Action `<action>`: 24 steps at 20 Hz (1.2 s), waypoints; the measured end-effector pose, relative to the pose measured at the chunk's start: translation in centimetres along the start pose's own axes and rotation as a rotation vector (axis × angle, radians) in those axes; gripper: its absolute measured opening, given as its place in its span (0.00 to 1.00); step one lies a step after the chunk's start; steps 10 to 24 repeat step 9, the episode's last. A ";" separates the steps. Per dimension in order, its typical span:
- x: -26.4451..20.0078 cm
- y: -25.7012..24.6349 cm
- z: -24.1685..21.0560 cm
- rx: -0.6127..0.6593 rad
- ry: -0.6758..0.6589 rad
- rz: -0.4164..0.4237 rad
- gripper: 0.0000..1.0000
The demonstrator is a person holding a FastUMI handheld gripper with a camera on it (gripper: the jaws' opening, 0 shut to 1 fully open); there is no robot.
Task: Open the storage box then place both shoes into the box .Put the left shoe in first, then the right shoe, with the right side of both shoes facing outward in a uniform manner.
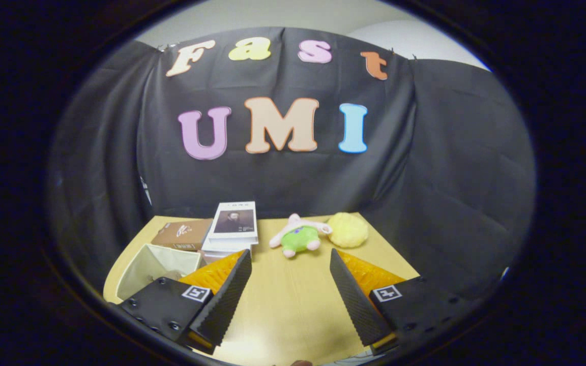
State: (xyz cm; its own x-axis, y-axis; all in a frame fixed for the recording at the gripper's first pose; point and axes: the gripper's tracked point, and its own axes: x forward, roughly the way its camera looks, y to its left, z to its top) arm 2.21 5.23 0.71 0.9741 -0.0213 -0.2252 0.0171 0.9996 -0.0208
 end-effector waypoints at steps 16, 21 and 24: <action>-1.6 1.9 -1.7 0.011 -0.131 0.123 0.99; -1.6 1.9 -1.7 0.011 -0.131 0.123 0.99; -1.6 1.9 -1.7 0.011 -0.131 0.123 0.99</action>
